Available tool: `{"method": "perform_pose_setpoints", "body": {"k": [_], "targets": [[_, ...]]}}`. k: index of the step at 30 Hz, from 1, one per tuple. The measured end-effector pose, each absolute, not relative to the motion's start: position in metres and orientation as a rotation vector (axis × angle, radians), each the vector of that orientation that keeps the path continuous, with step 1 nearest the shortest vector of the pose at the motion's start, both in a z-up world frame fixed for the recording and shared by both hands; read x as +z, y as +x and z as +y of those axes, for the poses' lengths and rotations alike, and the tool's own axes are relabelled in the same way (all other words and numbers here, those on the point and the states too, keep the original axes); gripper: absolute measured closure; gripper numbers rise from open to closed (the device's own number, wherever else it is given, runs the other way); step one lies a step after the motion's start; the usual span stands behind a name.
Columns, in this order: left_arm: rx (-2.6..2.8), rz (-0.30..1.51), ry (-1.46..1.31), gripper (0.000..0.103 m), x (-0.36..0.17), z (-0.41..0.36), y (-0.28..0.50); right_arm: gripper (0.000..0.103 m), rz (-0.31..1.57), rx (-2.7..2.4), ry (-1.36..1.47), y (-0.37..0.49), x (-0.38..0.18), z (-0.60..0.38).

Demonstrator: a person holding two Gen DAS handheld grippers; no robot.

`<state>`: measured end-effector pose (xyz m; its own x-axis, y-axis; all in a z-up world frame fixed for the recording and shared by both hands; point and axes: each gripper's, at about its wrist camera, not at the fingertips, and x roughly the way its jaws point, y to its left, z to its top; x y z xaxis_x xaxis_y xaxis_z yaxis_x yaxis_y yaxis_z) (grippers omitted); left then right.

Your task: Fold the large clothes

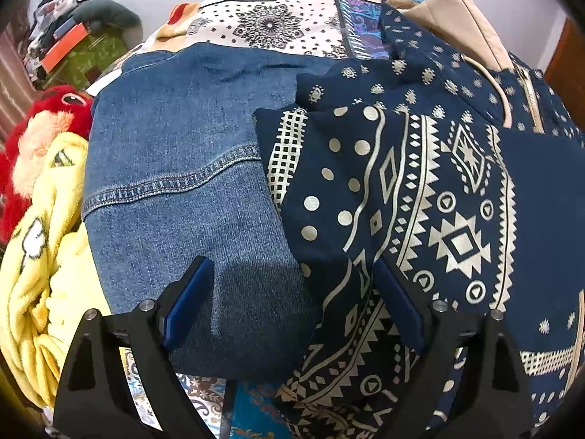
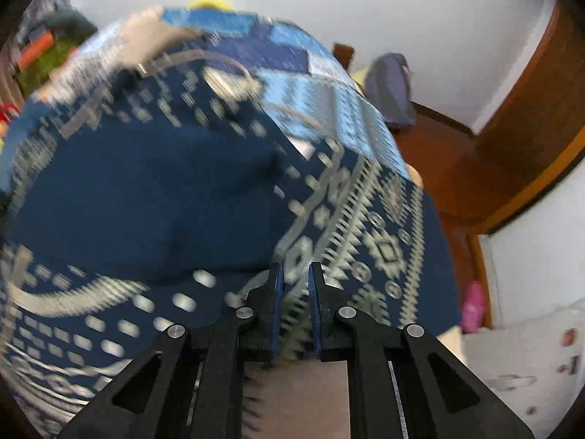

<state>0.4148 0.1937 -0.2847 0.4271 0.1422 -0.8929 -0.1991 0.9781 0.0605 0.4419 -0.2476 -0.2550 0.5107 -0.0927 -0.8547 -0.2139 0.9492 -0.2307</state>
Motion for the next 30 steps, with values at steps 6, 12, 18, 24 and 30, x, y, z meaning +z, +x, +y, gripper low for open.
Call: {"method": "perform_pose_setpoints", "body": {"k": [6,12,18,24,30], "targets": [[0.230,1.128,-0.015,0.014,-0.276,0.190,0.411,0.009,0.969,-0.090,-0.495,0.437,-0.255,-0.260],[0.177,0.988,0.039,0.014,-0.219,0.159,0.404,0.004,1.052,-0.003,-0.178,0.433,-0.239,-0.323],[0.043,0.906,0.089,0.013,-0.180,0.095,0.415,0.004,1.053,0.044,0.165,0.416,-0.219,-0.388],[-0.123,0.951,0.063,0.013,-0.196,0.026,0.441,0.004,1.086,0.055,0.484,0.420,-0.237,-0.437],[-0.211,0.990,0.123,0.013,-0.226,-0.034,0.463,0.023,1.128,0.043,0.660,0.442,-0.274,-0.458]]}}
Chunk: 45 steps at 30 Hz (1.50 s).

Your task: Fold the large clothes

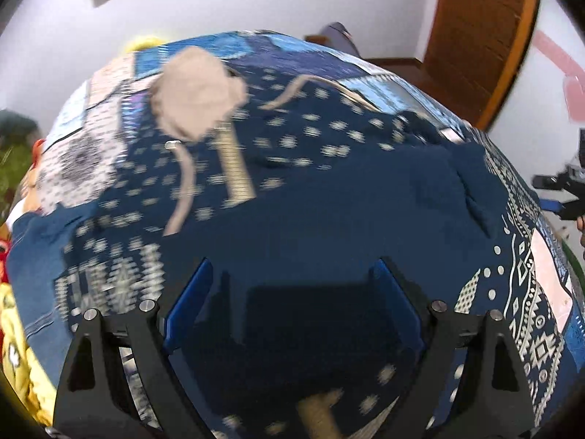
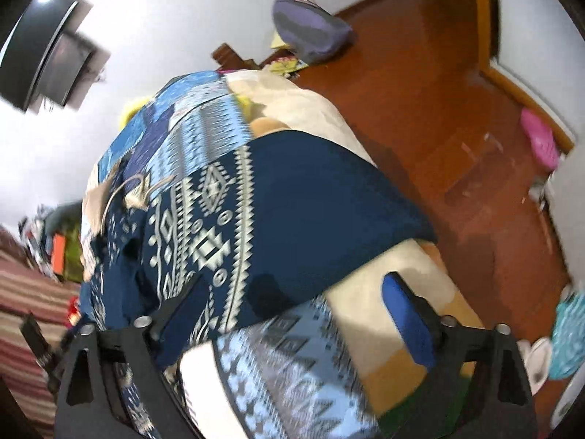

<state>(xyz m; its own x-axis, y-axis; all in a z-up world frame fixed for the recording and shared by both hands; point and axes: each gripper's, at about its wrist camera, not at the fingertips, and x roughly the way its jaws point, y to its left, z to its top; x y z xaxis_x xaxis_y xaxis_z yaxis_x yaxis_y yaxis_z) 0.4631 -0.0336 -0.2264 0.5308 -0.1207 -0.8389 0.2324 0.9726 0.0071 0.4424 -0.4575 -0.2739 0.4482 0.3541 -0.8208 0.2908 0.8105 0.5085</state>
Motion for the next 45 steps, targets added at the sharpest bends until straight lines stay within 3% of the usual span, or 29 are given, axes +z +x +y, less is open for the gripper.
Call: {"method": "perform_pose_setpoints", "body": {"k": [1,6,8,9,11,13,22,30,36,45], "targets": [[-0.224,0.994,0.124,0.013,-0.231,-0.040,0.466,0.030,1.134,0.044,0.691,0.448,-0.281,-0.460],[-0.249,0.993,0.111,0.013,-0.239,-0.060,0.478,0.040,1.098,0.014,0.760,0.469,-0.300,-0.463],[-0.239,0.984,0.111,0.013,-0.239,-0.063,0.482,0.061,1.071,-0.027,0.744,0.475,-0.302,-0.464],[-0.237,0.982,0.109,0.013,-0.238,-0.064,0.483,0.066,1.064,-0.040,0.741,0.476,-0.302,-0.466],[-0.235,0.973,0.099,0.013,-0.234,-0.062,0.482,0.089,1.037,-0.081,0.726,0.477,-0.298,-0.469],[-0.231,0.957,0.099,0.013,-0.227,-0.060,0.477,0.093,1.009,-0.086,0.720,0.475,-0.290,-0.471],[-0.189,0.867,0.089,0.013,-0.185,-0.028,0.451,0.096,0.750,0.073,0.538,0.452,-0.166,-0.422],[-0.152,0.801,0.028,0.013,-0.151,0.014,0.420,0.096,0.712,0.244,0.403,0.456,-0.101,-0.316],[-0.102,0.769,0.038,0.013,-0.140,0.050,0.392,0.096,0.809,0.365,0.342,0.460,-0.120,-0.217],[-0.065,0.815,0.033,0.013,-0.154,0.095,0.362,0.096,1.103,0.306,0.222,0.447,-0.220,-0.128]]}}
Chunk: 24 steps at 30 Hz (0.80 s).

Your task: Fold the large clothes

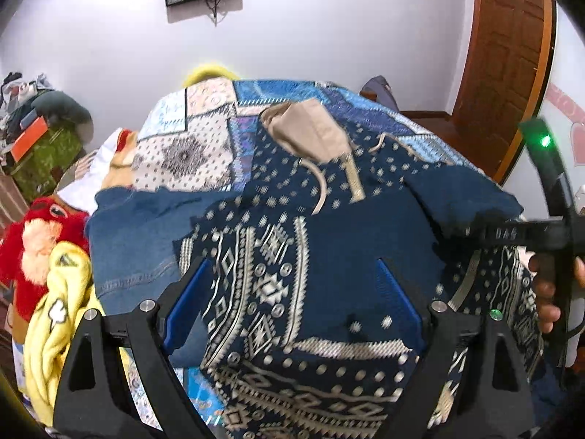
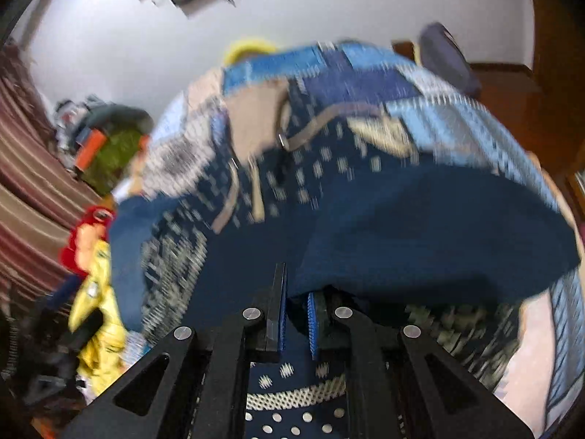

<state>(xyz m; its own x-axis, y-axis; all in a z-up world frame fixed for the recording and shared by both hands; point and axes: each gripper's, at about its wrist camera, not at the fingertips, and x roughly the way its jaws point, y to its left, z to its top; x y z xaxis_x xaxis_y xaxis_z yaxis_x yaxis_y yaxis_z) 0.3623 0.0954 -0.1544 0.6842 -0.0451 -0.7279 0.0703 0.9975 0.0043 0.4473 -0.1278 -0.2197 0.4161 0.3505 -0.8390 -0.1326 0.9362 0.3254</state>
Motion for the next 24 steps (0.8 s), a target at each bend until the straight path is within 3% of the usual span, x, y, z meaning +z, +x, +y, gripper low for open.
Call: {"method": "perform_pose_setpoints", "body": {"k": [3,14,24], "targets": [[-0.060,0.839,0.025,0.013,-0.163,0.101,0.359,0.096,1.256,0.270,0.211,0.439,-0.253,-0.130],[-0.136,0.875,0.030,0.013,-0.167,0.065,0.357,0.096,1.319,0.410,0.136,0.385,-0.252,-0.145],[-0.321,0.832,0.162,0.013,-0.136,-0.059,0.398,0.096,1.030,0.256,0.088,0.354,-0.168,-0.261]]}}
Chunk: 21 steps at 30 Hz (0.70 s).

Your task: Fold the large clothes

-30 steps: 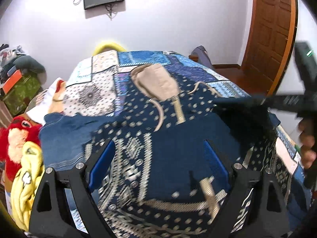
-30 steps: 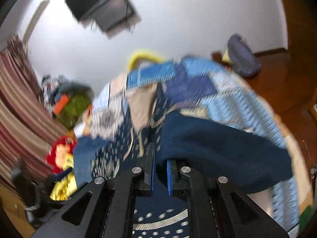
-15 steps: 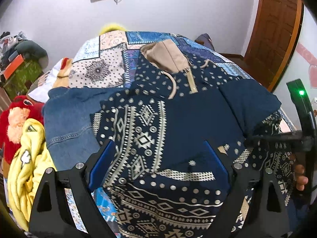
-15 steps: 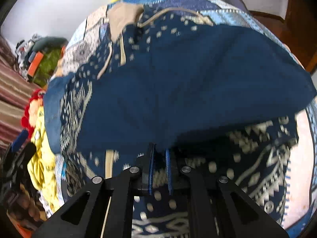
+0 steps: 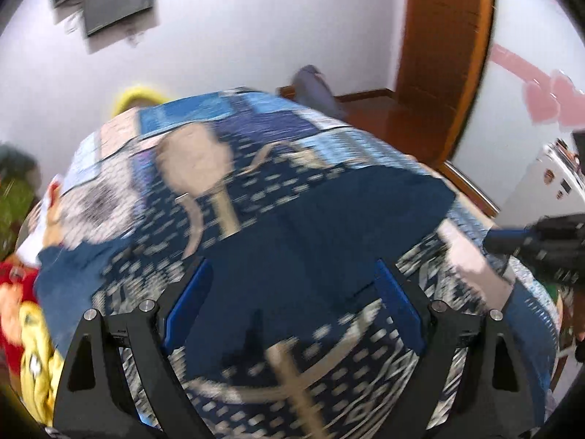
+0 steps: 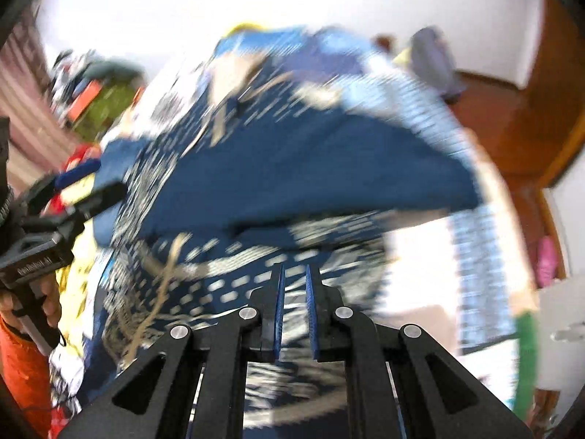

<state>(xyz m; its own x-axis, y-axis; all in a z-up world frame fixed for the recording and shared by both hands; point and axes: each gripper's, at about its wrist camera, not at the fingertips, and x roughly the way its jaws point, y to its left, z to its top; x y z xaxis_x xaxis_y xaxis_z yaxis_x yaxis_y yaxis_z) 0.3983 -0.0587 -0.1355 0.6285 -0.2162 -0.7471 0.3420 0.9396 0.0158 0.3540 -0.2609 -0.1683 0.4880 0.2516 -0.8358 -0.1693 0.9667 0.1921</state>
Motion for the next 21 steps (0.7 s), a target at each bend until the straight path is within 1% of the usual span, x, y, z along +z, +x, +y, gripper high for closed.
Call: {"method": "perform_pose_setpoints", "body": {"k": [3,6,14,15,17,18,19,20,21], "targets": [[-0.385,0.858,0.207,0.013,-0.142,-0.103,0.414,0.096,0.968,0.149,0.103,0.352,-0.150,-0.306],[-0.451,0.901,0.285,0.013,-0.161,-0.159,0.428,0.096,0.933,0.063,0.101,0.348,-0.142,-0.344],[-0.512,0.949,0.456,0.013,-0.212,-0.257,0.449,0.096,0.936,-0.009,0.214,0.334,-0.157,-0.405],[-0.500,0.952,0.478,0.015,-0.219,-0.265,0.452,0.096,0.939,-0.013,0.220,0.333,-0.160,-0.408],[-0.485,0.938,0.526,0.022,-0.228,-0.276,0.455,0.096,0.948,-0.022,0.222,0.331,-0.166,-0.411],[-0.472,0.921,0.573,0.030,-0.234,-0.281,0.455,0.096,0.954,-0.029,0.222,0.330,-0.169,-0.413],[-0.457,0.899,0.615,0.041,-0.239,-0.285,0.455,0.096,0.959,-0.032,0.225,0.330,-0.171,-0.415],[-0.451,0.886,0.637,0.048,-0.241,-0.286,0.456,0.096,0.965,-0.032,0.231,0.329,-0.173,-0.416],[-0.446,0.880,0.644,0.060,-0.242,-0.287,0.457,0.096,0.969,-0.030,0.235,0.329,-0.175,-0.416]]}}
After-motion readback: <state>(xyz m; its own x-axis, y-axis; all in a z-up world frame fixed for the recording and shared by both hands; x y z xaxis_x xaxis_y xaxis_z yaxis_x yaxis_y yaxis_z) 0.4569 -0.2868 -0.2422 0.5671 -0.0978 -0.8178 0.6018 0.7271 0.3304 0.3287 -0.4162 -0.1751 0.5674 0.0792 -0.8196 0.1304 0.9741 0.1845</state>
